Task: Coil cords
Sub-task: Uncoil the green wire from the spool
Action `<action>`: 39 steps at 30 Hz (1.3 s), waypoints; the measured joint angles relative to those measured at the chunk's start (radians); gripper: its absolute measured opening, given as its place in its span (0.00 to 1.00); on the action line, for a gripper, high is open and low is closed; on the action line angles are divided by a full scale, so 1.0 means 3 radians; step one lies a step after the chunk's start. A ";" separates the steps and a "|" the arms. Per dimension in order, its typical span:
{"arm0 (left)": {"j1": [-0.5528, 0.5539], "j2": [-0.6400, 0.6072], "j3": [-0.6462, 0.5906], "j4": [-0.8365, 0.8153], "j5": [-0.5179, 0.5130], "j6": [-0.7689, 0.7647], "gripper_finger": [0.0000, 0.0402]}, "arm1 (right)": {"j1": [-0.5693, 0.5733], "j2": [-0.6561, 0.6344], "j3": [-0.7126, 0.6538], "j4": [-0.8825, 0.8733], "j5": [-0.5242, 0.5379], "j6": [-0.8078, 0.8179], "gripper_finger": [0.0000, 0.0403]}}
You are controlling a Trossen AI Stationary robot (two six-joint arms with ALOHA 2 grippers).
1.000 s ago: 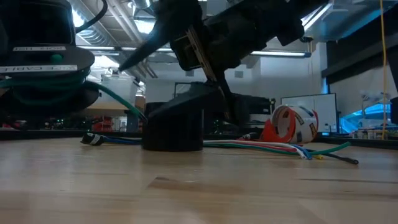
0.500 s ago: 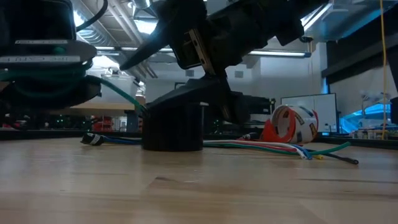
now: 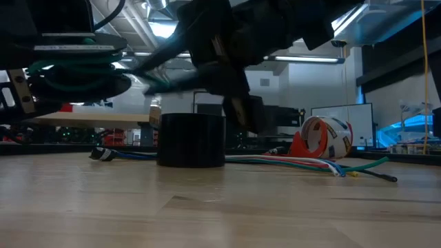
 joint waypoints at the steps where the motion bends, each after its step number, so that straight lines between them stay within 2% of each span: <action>1: -0.0001 0.0000 0.0000 0.0038 0.0001 0.0000 0.00 | 0.0000 0.0000 0.0000 0.0073 0.0004 -0.0025 0.15; 4: -0.0003 0.0000 0.0000 0.0132 0.0004 0.0016 0.00 | -0.0001 0.0000 0.0000 0.0337 0.0038 -0.0142 0.05; 6: -0.0004 0.0000 0.0000 0.0169 0.0005 0.0032 0.00 | 0.0000 0.0000 0.0000 0.0404 0.0103 -0.0245 0.03; 11: -0.0002 0.0000 0.0009 0.0326 0.0008 0.0108 0.00 | -0.0002 0.0000 0.0001 0.0372 0.0245 -0.0257 0.08; 16: 0.0001 0.0005 0.0086 0.0330 0.0150 0.0179 0.00 | -0.0001 0.0000 0.0003 0.0414 0.0262 -0.0355 0.02; 21: 0.0000 0.0005 0.0102 0.0300 0.0228 0.0169 0.00 | -0.0021 0.0000 0.0003 0.0482 0.0227 -0.0359 0.06; 29: -0.0043 0.0001 0.0112 -0.0075 0.0361 0.0101 0.00 | -0.0029 0.0000 0.0001 0.0372 0.0052 -0.0333 0.03; 39: -0.0153 0.0001 0.0111 -0.0032 0.0364 0.0094 0.00 | -0.0025 0.0001 0.0001 0.0263 0.0063 -0.0350 0.02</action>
